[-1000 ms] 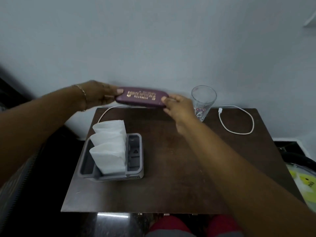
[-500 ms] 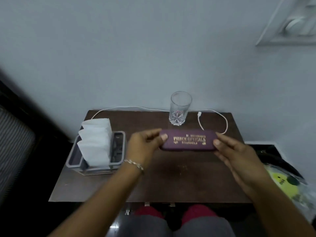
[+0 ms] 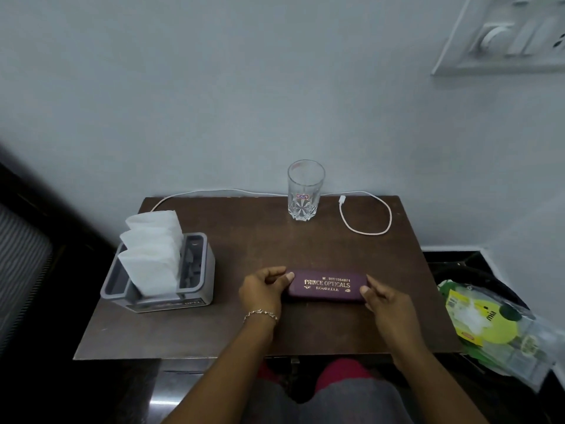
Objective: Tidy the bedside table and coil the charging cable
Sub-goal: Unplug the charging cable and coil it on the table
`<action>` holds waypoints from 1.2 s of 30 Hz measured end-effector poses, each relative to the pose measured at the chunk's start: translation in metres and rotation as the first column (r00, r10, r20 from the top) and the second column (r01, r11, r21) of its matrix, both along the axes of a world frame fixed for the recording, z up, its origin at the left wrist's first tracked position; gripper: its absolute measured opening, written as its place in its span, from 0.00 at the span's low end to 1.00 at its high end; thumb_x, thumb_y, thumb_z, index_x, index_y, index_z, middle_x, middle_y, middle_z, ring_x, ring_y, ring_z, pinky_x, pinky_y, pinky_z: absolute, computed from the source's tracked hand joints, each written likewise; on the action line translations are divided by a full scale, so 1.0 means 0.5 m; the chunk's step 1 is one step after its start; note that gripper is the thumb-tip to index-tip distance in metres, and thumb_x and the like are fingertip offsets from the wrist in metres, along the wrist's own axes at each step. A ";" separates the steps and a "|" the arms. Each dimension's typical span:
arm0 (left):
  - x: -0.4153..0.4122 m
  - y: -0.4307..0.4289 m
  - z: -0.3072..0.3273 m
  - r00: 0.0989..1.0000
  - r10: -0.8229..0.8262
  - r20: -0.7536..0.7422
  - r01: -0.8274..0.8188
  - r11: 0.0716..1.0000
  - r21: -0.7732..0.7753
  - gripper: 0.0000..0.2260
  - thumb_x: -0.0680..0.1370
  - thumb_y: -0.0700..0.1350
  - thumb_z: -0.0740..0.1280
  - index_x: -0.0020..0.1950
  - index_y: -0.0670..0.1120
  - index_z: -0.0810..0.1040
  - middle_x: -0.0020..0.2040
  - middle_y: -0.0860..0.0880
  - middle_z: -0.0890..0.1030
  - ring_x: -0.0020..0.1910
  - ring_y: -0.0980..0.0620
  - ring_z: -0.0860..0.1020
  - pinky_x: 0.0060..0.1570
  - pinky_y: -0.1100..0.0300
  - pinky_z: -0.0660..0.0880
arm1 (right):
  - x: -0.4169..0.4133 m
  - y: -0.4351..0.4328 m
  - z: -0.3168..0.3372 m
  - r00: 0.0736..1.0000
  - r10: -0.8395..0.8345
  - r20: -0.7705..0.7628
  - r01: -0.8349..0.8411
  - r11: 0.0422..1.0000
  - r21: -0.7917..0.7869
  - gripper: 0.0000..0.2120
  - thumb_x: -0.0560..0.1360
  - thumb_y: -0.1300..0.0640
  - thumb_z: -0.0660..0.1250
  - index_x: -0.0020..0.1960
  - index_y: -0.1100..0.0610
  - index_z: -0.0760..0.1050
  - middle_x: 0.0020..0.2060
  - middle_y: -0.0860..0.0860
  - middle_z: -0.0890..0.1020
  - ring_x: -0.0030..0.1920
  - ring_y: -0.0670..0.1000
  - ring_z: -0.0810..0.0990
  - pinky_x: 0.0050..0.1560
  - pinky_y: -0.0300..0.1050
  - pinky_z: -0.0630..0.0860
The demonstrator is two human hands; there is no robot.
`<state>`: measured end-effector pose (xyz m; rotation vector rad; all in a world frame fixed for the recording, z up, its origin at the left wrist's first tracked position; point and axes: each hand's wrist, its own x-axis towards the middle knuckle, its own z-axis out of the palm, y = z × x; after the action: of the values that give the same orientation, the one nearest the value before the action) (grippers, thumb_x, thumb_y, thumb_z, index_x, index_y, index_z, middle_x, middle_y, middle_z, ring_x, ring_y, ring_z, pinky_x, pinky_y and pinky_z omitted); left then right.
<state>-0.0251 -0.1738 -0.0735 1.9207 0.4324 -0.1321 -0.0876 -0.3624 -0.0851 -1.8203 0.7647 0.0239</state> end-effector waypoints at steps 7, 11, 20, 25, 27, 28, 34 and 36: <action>-0.077 0.128 0.033 0.982 -0.176 -0.064 0.168 0.979 -0.113 0.04 0.72 0.40 0.71 0.44 0.47 0.83 0.38 0.50 0.83 0.38 0.54 0.79 0.44 0.63 0.77 | -0.018 0.084 0.060 0.973 0.116 0.198 -0.043 0.939 -0.341 0.22 0.73 0.57 0.70 0.66 0.58 0.73 0.59 0.54 0.75 0.59 0.54 0.75 0.61 0.47 0.70; -0.159 0.272 0.016 0.989 0.146 0.010 -0.146 0.989 -0.039 0.06 0.67 0.37 0.75 0.38 0.42 0.79 0.34 0.47 0.83 0.36 0.49 0.80 0.33 0.74 0.73 | -0.008 0.212 0.058 0.907 0.320 0.273 -0.319 0.947 -0.050 0.21 0.71 0.57 0.72 0.60 0.42 0.72 0.57 0.51 0.79 0.56 0.47 0.79 0.60 0.46 0.76; -0.114 0.417 0.010 0.965 0.029 0.261 -0.039 0.999 0.035 0.33 0.68 0.32 0.71 0.71 0.46 0.66 0.68 0.50 0.71 0.68 0.54 0.69 0.66 0.59 0.65 | 0.051 0.408 0.040 0.754 0.605 0.258 -0.615 0.787 -0.048 0.35 0.71 0.58 0.72 0.74 0.54 0.60 0.72 0.48 0.67 0.70 0.44 0.66 0.71 0.43 0.65; -0.100 0.398 0.002 0.948 0.133 0.288 -0.105 0.988 -0.111 0.30 0.70 0.30 0.69 0.70 0.43 0.69 0.63 0.45 0.76 0.63 0.48 0.74 0.62 0.63 0.71 | 0.048 0.423 0.039 0.807 0.489 0.333 -0.509 0.860 -0.029 0.28 0.73 0.62 0.68 0.71 0.52 0.65 0.57 0.43 0.77 0.57 0.39 0.76 0.64 0.35 0.70; -0.090 0.377 -0.008 0.950 0.138 0.281 -0.098 0.984 -0.151 0.29 0.70 0.30 0.69 0.69 0.42 0.69 0.63 0.46 0.77 0.63 0.50 0.75 0.63 0.60 0.71 | 0.045 0.410 0.036 0.828 0.443 0.345 -0.449 0.891 -0.064 0.26 0.74 0.62 0.67 0.69 0.49 0.66 0.51 0.43 0.78 0.48 0.36 0.76 0.58 0.34 0.71; -0.083 0.364 -0.016 0.951 0.131 0.281 -0.088 0.983 -0.161 0.28 0.69 0.30 0.70 0.69 0.42 0.70 0.62 0.47 0.78 0.62 0.51 0.76 0.62 0.60 0.72 | 0.045 0.400 0.031 0.837 0.419 0.352 -0.417 0.905 -0.085 0.25 0.75 0.61 0.67 0.69 0.48 0.67 0.52 0.45 0.80 0.48 0.37 0.77 0.58 0.36 0.72; -0.037 0.270 -0.012 0.938 0.086 0.335 -0.009 0.975 -0.223 0.31 0.70 0.32 0.71 0.70 0.50 0.67 0.56 0.65 0.78 0.58 0.66 0.76 0.54 0.72 0.72 | 0.089 0.343 0.015 0.885 0.323 0.334 -0.282 0.945 -0.167 0.19 0.77 0.61 0.64 0.68 0.57 0.71 0.61 0.52 0.80 0.61 0.48 0.77 0.62 0.40 0.70; -0.012 0.256 -0.008 0.937 0.049 0.347 0.031 0.975 -0.221 0.31 0.71 0.33 0.70 0.71 0.47 0.65 0.59 0.61 0.77 0.59 0.67 0.75 0.55 0.72 0.72 | 0.117 0.333 0.017 0.885 0.325 0.334 -0.263 0.940 -0.219 0.18 0.77 0.62 0.63 0.67 0.58 0.72 0.59 0.53 0.81 0.59 0.48 0.78 0.56 0.34 0.70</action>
<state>-0.0311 -0.0458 -0.0773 1.6751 0.1765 0.1622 -0.0291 -0.1960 -0.0768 -2.0110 0.2246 -0.1837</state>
